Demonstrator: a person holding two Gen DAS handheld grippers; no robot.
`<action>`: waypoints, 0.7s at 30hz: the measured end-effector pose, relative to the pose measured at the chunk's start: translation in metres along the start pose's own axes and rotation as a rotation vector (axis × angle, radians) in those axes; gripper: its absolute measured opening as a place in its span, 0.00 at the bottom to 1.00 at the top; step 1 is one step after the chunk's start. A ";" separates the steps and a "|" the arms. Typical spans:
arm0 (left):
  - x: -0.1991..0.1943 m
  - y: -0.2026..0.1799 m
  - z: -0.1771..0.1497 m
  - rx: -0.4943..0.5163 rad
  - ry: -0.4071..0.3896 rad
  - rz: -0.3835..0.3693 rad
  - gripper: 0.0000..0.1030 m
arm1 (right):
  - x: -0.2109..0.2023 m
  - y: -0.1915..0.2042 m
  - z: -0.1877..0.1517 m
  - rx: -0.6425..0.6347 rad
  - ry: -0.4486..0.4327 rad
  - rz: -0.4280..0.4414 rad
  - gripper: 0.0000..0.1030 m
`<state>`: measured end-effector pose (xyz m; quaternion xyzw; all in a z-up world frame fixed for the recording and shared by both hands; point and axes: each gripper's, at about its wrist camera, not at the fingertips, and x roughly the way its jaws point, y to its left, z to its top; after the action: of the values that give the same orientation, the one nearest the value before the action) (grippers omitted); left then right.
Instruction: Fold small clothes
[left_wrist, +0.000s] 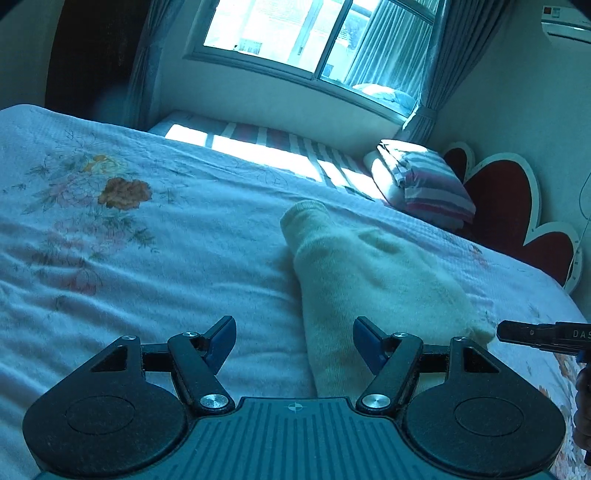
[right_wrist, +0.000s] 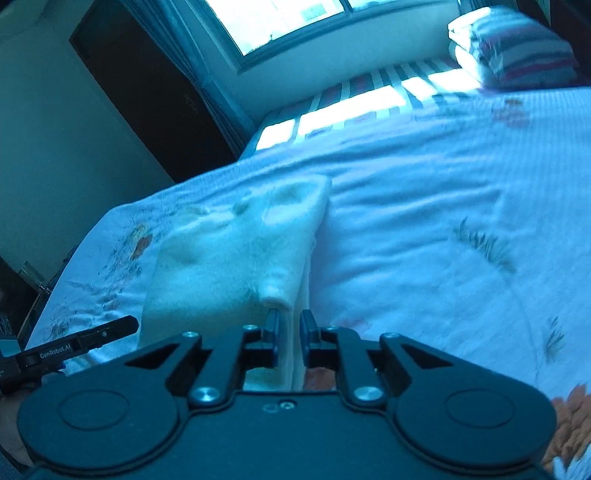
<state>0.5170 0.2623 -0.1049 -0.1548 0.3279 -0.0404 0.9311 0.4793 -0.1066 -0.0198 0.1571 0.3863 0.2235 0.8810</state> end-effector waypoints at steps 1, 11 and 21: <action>0.008 0.000 0.007 0.003 0.010 0.006 0.68 | 0.000 0.001 0.007 -0.005 -0.020 0.000 0.15; 0.057 -0.011 0.027 0.069 0.080 0.105 0.85 | 0.075 0.007 0.039 -0.067 0.099 -0.072 0.09; -0.032 -0.018 -0.025 0.072 0.009 0.103 0.85 | 0.005 0.025 0.007 -0.189 0.097 -0.050 0.21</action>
<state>0.4771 0.2446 -0.0984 -0.1040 0.3380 -0.0050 0.9354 0.4804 -0.0834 -0.0074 0.0527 0.4097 0.2442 0.8773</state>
